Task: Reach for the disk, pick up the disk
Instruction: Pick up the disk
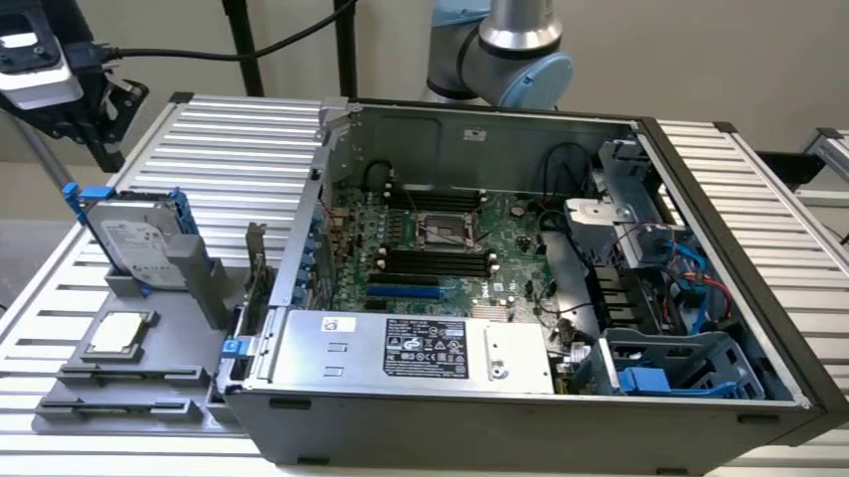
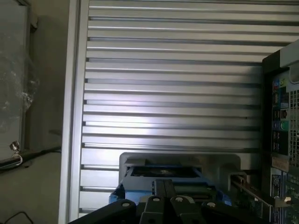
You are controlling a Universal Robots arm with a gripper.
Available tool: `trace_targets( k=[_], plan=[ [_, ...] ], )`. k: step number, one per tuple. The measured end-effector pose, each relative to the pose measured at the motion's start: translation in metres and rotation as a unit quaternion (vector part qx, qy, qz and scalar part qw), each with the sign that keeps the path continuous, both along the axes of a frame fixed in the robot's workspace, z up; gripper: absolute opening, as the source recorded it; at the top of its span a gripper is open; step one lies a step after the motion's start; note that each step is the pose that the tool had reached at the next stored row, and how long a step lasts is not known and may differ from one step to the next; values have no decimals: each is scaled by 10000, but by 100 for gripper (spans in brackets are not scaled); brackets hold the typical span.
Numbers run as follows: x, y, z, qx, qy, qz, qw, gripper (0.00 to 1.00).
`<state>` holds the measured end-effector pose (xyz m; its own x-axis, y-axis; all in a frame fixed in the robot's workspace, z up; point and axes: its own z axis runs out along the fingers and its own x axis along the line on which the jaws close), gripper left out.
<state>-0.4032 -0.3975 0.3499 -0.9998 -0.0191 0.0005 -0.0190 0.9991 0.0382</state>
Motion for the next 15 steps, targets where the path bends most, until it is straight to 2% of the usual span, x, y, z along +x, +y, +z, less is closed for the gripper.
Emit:
trace_targets(
  k=[7,13,15],
  plan=[
    [-126,-156,0,-1,0,0,10000,11],
    [-136,-165,0,0,0,15,10000,11],
    [-137,-166,0,-1,0,168,9999,11]
  ],
)
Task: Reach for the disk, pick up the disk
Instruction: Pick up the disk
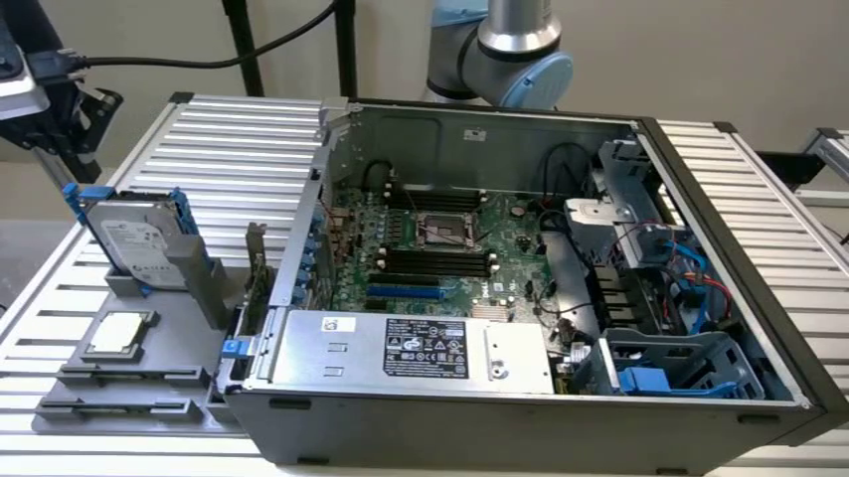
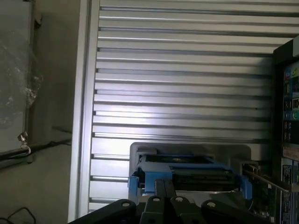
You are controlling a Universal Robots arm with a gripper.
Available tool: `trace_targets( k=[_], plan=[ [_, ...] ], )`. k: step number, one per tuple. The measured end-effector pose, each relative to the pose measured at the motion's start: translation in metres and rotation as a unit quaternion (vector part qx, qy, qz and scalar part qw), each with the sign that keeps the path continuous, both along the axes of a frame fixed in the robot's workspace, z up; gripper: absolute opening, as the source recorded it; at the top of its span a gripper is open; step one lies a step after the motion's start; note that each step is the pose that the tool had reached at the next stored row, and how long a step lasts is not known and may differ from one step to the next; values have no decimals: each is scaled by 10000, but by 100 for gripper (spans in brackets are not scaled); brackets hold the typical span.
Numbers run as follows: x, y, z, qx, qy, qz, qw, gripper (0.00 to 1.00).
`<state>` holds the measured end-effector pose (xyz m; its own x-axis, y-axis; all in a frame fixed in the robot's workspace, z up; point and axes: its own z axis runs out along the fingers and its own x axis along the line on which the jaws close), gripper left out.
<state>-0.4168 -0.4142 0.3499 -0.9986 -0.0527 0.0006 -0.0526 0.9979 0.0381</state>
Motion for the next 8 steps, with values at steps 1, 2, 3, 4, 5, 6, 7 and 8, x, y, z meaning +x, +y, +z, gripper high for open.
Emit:
trace_targets(
  k=[1,2,3,4,5,6,7,8],
  plan=[
    [0,0,0,0,0,89,10000,11],
    [0,0,-1,1,-1,180,9998,11],
    [0,0,-1,0,-1,270,9996,11],
    [0,0,-1,0,0,365,9993,11],
    [0,0,0,0,0,455,9990,11],
    [0,0,-1,0,-1,544,9985,11],
    [0,0,-1,1,0,635,9980,11],
    [1,0,-1,0,0,724,9974,11]
  ],
)
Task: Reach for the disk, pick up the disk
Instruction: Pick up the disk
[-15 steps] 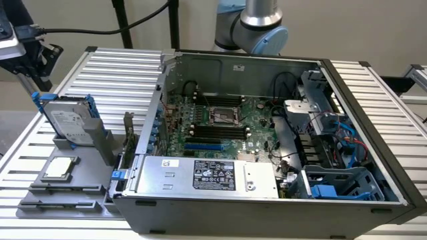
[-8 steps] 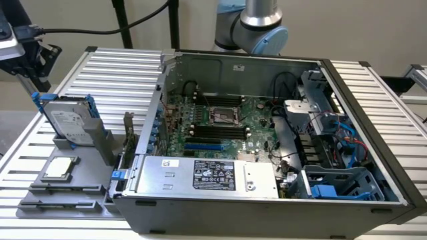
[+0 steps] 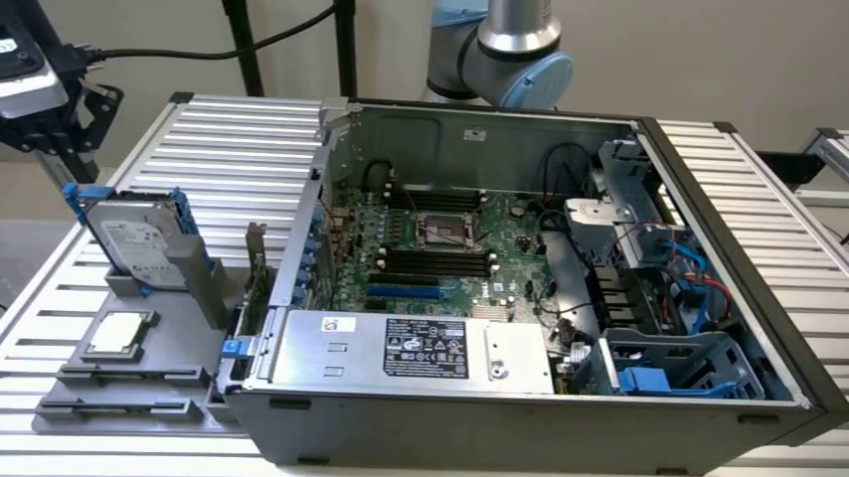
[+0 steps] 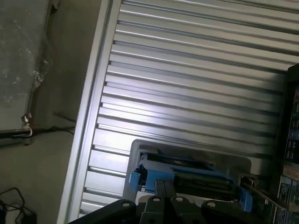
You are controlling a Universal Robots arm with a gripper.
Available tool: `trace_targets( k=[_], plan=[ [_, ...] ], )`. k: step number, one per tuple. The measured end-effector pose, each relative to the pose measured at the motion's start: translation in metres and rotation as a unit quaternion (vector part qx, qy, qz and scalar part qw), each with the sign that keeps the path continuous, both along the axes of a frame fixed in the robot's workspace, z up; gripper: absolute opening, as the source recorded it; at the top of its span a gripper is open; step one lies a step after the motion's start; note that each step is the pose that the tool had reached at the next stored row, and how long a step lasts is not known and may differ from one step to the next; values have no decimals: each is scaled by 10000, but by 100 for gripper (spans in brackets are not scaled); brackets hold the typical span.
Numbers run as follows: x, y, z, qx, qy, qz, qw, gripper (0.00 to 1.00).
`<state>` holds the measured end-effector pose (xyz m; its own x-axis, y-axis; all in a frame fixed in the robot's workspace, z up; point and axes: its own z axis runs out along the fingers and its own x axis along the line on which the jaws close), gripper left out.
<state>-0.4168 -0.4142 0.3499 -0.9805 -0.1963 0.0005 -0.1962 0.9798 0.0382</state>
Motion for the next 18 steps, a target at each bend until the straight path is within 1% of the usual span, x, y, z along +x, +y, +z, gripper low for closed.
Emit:
trace_targets(
  k=[3,5,7,9,11,13,15,18],
  plan=[
    [0,0,0,0,0,270,9996,11],
    [0,0,0,0,1,457,9990,11],
    [0,0,0,0,0,637,9980,11],
    [0,0,0,0,0,817,9967,11],
    [0,0,1,0,0,996,9950,11],
    [0,0,2,0,0,1178,9930,11],
    [0,0,3,0,1,1359,9907,11],
    [0,0,6,0,0,1628,9867,11]
  ],
)
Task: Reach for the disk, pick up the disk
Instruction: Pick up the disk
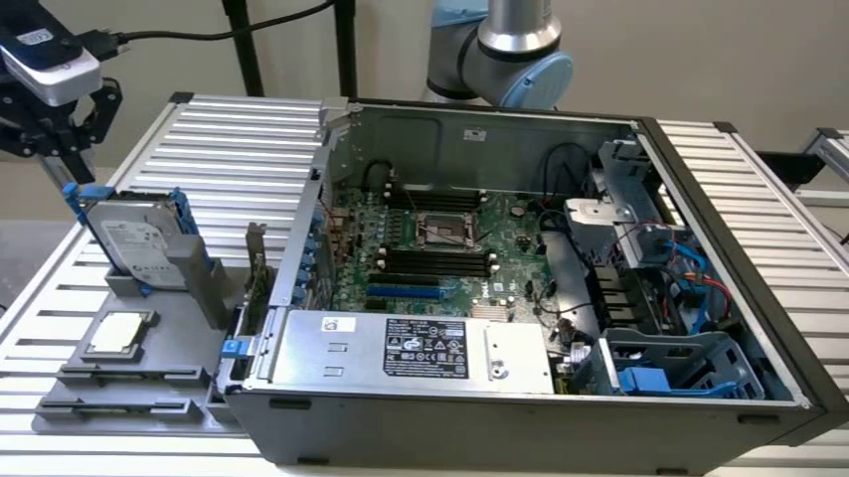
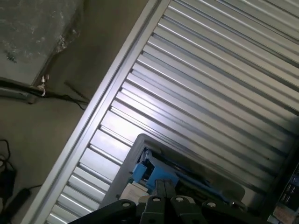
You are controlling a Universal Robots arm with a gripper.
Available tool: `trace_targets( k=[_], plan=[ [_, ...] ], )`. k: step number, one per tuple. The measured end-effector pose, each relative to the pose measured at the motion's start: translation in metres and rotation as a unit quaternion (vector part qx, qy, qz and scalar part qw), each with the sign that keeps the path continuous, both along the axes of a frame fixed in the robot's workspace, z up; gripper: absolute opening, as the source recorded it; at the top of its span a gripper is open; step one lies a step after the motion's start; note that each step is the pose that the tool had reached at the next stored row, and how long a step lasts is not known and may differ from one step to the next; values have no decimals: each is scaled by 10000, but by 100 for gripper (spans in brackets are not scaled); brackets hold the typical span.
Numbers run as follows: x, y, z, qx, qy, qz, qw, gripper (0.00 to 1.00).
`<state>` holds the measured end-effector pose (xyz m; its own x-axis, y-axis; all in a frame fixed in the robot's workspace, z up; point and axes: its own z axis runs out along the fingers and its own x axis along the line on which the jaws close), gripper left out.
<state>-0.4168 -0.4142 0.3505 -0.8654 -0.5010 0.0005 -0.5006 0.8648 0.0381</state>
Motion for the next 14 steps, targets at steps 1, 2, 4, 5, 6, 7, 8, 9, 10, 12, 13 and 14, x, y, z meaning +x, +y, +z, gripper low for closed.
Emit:
trace_targets(
  k=[1,2,4,5,6,7,8,9,10,12,13,14],
  plan=[
    [0,0,1,0,0,92,10000,11],
    [0,0,3,0,0,182,9998,11],
    [0,0,7,0,0,367,9993,11],
    [0,0,7,1,0,458,9990,11],
    [0,0,7,1,-1,547,9985,11],
    [0,0,8,0,0,643,9979,11],
    [0,0,8,0,0,732,9973,11],
    [0,0,8,0,0,822,9966,11],
    [0,0,8,0,0,912,9958,11],
    [0,0,8,0,0,1091,9940,11],
    [0,0,8,0,0,1180,9930,11],
    [0,0,8,1,0,1271,9919,11]
  ],
)
